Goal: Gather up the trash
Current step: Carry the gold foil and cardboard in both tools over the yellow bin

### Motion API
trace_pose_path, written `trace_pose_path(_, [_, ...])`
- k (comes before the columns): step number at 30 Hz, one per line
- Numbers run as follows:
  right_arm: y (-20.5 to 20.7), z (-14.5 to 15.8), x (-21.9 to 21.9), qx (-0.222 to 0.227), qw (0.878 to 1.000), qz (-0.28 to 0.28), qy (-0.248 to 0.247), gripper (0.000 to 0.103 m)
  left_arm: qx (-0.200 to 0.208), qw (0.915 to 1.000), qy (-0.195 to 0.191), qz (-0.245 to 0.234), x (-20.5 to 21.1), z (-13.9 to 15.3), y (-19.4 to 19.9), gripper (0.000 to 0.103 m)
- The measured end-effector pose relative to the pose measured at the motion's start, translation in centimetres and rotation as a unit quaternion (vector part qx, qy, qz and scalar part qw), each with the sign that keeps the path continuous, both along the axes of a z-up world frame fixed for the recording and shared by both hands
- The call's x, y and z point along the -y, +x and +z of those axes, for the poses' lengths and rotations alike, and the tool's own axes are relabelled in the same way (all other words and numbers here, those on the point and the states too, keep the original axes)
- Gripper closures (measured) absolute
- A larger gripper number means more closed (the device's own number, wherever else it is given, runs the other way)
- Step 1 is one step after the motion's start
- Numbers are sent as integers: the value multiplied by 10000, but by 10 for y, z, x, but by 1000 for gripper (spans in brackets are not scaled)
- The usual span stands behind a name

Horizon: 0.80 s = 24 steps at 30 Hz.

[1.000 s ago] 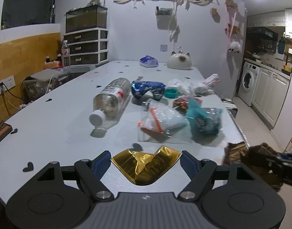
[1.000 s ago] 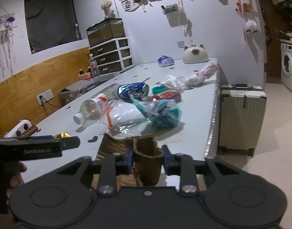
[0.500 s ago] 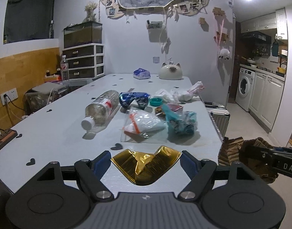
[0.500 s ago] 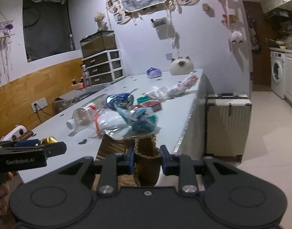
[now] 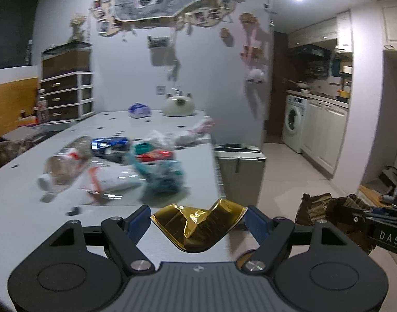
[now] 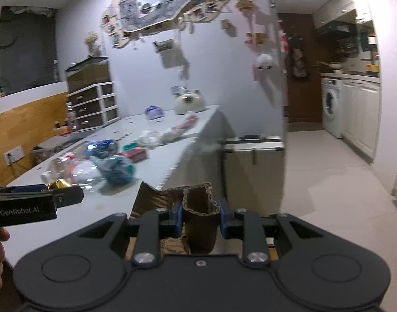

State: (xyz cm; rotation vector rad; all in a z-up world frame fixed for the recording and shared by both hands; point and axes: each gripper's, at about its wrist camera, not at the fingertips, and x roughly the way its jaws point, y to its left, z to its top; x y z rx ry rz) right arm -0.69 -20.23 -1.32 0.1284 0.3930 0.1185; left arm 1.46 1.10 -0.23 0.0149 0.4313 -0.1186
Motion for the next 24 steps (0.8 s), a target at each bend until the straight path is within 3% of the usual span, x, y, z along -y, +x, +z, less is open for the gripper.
trace_pose_path(15, [1,-15,84,-237,9943,-1007,-254,76,-181,9963,-244,-810,97,-18,36,24])
trace_pose_path(24, [32,-35,124,-520,9882,-1416,-262,76,-517,9919,-360,-1102,147,-47,73,24])
